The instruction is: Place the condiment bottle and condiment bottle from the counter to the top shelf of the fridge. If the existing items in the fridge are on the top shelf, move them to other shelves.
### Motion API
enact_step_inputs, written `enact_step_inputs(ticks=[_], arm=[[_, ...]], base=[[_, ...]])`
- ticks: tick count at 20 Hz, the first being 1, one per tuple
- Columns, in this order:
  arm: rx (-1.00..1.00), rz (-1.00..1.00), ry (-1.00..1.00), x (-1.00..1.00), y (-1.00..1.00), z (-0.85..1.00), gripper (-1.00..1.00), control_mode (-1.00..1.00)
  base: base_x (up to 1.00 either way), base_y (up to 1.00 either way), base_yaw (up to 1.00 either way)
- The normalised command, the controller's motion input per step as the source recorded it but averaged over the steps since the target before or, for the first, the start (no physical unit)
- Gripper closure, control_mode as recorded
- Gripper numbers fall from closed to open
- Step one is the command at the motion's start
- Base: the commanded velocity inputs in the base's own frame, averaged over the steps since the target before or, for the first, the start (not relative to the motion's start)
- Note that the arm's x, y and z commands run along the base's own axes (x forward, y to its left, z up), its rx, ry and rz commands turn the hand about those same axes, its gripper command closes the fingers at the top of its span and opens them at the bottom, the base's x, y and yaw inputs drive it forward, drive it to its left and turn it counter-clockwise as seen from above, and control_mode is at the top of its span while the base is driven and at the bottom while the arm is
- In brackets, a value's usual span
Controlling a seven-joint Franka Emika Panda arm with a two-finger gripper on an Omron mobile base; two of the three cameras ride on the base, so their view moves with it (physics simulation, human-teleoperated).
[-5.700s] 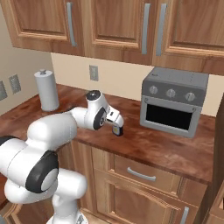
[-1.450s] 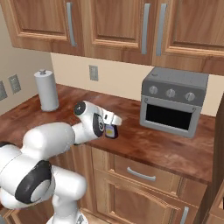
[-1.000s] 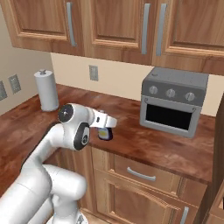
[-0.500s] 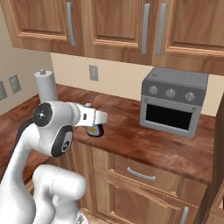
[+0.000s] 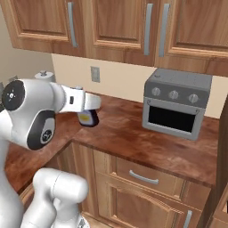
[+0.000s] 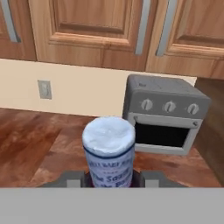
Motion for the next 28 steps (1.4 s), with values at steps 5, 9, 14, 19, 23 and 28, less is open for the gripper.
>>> enact_step_inputs(ticks=[5, 9, 14, 19, 23, 28], arm=[[0.00, 0.00, 0.00, -0.62, 0.00, 0.18, 1.00, -1.00], [0.00, 0.00, 0.00, -0.49, 0.00, 0.00, 1.00, 1.00], [0.00, 0.00, 0.00, 0.00, 0.00, 0.00, 1.00, 1.00], [0.00, 0.00, 0.00, 0.00, 0.00, 0.00, 1.00, 1.00], [0.00, 0.00, 0.00, 0.00, 0.00, 0.00, 1.00, 1.00], [0.00, 0.00, 0.00, 0.00, 0.00, 0.00, 1.00, 1.00]], base=[[0.00, 0.00, 0.00], [-0.50, 0.00, 0.00], [-1.00, -0.17, 0.00], [-1.00, -0.82, -0.06], [-1.00, -1.00, -0.12], [-1.00, -1.00, -0.11]])
